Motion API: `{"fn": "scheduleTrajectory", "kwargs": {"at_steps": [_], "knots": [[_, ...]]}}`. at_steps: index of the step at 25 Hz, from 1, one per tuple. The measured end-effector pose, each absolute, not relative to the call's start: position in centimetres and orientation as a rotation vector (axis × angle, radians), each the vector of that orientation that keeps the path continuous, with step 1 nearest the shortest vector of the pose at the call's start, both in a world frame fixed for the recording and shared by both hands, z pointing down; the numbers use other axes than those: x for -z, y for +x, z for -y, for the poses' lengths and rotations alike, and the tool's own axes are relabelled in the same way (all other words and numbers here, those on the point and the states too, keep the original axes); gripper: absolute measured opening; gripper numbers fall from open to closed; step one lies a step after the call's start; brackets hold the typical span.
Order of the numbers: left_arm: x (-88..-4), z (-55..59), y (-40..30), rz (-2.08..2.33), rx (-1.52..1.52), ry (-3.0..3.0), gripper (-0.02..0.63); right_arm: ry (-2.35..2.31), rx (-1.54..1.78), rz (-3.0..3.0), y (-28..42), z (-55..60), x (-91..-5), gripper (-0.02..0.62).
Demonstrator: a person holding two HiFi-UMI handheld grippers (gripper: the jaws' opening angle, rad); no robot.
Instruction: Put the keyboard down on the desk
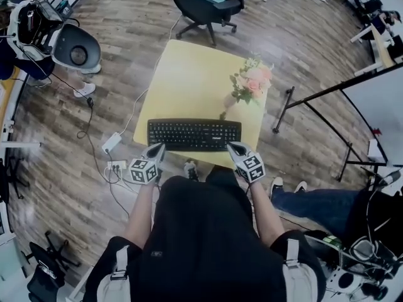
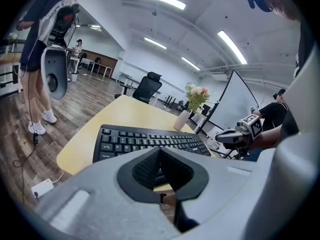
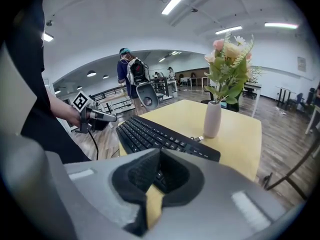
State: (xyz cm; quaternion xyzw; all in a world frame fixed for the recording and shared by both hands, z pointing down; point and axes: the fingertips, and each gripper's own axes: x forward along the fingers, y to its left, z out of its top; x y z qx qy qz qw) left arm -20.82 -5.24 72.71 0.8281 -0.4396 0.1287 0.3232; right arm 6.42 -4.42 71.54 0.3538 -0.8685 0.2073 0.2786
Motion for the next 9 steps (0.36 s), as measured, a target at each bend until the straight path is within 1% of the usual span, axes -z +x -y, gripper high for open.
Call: {"fn": "scheduleTrajectory", "kwargs": {"at_steps": [9], "knots": [[-72.9,3.9,-21.1,1.160,-0.312,2.168,0.011,0.949,-0.546,2.340,5.3,3.8,-71.3,0.002]]}}
